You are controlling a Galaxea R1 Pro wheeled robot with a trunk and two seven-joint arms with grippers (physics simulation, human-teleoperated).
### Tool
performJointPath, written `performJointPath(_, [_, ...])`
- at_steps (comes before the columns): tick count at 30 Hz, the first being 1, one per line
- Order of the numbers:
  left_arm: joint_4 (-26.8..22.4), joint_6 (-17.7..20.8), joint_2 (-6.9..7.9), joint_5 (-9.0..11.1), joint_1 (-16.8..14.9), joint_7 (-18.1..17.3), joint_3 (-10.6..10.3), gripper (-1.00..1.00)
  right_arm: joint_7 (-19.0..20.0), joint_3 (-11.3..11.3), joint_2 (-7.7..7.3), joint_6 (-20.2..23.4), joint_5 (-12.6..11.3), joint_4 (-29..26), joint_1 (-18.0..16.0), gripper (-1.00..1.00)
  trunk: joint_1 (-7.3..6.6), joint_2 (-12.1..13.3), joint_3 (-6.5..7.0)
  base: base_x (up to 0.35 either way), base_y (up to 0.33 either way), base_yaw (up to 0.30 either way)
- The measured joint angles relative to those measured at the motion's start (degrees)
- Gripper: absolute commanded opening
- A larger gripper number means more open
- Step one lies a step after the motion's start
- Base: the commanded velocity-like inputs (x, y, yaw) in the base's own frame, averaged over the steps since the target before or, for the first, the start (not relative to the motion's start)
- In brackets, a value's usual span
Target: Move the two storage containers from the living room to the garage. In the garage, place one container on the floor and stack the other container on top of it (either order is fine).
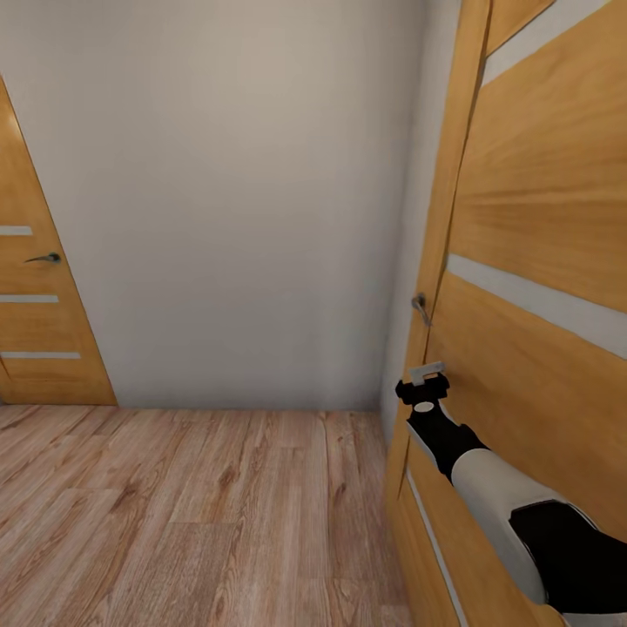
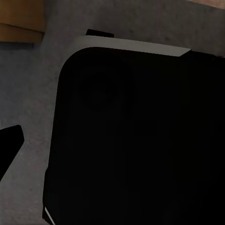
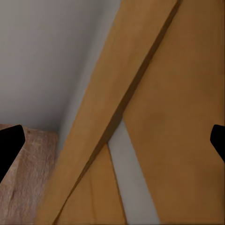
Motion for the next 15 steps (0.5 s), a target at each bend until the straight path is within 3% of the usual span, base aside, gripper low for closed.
performJointPath(8, [0.0,0.0,0.0,0.0,0.0,0.0,0.0,1.0,0.1,-0.1,-1.28,0.0,-0.1,0.0,0.0,1.0,0.0,0.0,0.0,0.0,0.0,0.0])
performJointPath(15, [0.0,0.0,0.0,0.0,0.0,0.0,0.0,1.0,0.2,-0.2,-1.28,0.0,-0.1,0.0,0.0,1.0,0.0,0.0,0.0,0.0,0.0,0.0])
